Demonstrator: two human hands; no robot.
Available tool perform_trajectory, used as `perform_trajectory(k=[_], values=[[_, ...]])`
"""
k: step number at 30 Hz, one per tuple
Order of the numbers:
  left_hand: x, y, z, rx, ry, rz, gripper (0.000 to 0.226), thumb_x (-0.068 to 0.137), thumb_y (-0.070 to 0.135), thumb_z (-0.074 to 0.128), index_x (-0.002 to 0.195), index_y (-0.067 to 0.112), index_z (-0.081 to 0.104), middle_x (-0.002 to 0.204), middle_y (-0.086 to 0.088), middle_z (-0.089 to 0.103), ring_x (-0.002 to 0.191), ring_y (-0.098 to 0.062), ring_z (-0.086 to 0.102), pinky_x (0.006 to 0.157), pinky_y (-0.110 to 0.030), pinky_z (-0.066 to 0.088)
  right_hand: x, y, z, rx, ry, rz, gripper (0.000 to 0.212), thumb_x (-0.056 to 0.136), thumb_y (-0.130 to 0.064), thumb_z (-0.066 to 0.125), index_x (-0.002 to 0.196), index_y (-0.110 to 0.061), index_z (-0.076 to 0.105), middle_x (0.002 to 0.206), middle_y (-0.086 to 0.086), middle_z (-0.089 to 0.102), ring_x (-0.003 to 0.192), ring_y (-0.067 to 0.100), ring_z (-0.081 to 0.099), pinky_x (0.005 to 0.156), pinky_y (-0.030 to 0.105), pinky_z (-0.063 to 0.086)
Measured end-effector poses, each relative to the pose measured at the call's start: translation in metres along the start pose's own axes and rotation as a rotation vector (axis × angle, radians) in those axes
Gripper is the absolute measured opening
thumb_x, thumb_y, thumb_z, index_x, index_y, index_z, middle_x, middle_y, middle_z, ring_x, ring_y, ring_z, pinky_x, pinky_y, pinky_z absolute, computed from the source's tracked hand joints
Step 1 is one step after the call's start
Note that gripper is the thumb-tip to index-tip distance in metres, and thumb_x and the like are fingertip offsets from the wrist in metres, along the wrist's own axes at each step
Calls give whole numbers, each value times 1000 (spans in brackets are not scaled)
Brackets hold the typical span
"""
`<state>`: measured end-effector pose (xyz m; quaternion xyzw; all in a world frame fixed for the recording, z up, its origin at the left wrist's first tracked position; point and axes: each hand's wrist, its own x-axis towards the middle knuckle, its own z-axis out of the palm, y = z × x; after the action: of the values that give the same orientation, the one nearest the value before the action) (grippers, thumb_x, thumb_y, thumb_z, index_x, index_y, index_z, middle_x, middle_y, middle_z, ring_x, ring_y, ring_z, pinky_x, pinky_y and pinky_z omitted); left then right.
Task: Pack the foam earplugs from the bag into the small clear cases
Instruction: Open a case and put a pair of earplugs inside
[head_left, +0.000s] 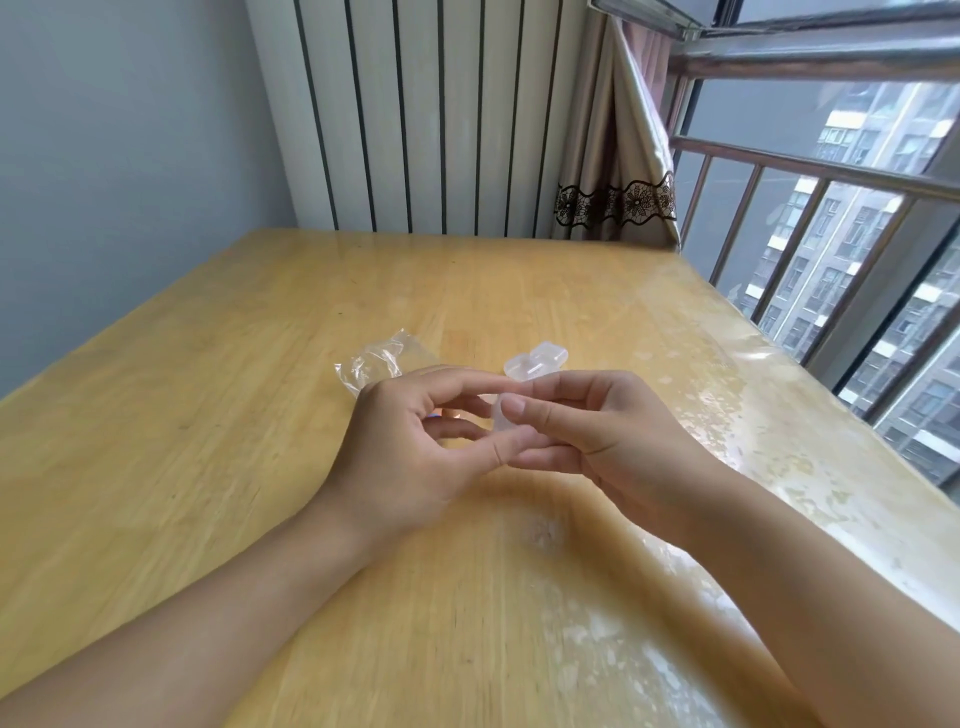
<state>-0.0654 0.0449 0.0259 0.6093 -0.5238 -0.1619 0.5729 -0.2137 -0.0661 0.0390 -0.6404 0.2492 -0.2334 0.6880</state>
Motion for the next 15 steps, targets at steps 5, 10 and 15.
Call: perform_trajectory(k=[5, 10, 15], values=[[2, 0, -2, -192, -83, -191, 30, 68, 21, 82, 98, 16, 78, 88, 0, 80, 96, -2, 73, 115, -32, 37, -2, -1, 2, -167, 82, -46, 19, 82, -19, 82, 91, -2, 80, 86, 21, 77, 75, 25, 74, 76, 33, 64], [1, -2, -3, -266, -152, -282, 24, 80, -1, 77, 94, 18, 81, 92, -2, 80, 132, 15, 42, 125, -30, 18, -3, 0, 3, -326, 119, -78, 13, 85, -17, 81, 84, -4, 82, 72, 18, 75, 69, 25, 75, 78, 42, 65], [-1, 2, -2, -270, -167, -317, 25, 79, -2, 76, 89, 20, 82, 89, -1, 80, 132, 18, 40, 124, -27, 20, -5, 0, 5, -486, 99, -74, 10, 86, -17, 77, 81, -10, 82, 73, 15, 77, 71, 21, 78, 82, 61, 60]])
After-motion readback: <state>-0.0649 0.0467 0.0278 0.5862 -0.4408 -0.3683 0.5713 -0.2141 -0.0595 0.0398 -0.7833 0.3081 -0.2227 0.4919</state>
